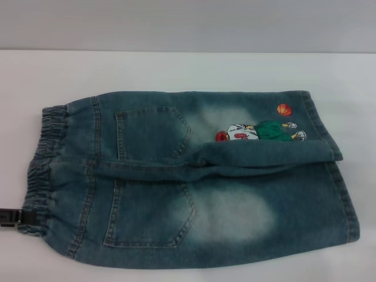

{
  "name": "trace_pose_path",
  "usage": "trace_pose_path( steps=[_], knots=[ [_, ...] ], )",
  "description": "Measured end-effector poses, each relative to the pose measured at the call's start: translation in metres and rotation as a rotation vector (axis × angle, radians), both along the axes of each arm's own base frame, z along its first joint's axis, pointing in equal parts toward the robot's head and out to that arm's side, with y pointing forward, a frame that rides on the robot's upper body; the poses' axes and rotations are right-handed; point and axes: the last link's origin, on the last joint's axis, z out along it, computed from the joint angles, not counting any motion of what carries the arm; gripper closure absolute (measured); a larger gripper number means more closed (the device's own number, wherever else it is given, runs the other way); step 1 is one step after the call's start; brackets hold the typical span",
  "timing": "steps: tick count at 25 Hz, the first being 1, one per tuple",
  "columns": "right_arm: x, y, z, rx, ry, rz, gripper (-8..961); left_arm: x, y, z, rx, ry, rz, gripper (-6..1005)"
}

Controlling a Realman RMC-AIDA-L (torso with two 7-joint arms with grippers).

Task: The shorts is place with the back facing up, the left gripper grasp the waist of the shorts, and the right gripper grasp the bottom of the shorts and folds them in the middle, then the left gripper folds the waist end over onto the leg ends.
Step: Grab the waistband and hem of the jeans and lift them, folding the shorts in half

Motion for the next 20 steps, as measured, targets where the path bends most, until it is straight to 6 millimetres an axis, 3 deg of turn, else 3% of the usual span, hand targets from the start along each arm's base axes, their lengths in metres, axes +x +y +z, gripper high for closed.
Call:
trace_pose_path(
  steps=[20],
  knots=[
    [-0.002,0.003,0.002,0.001,-0.002,0.005,419,0.012,0.009,-0.005,-0.022,-0.025,-0.019,169]
  ],
)
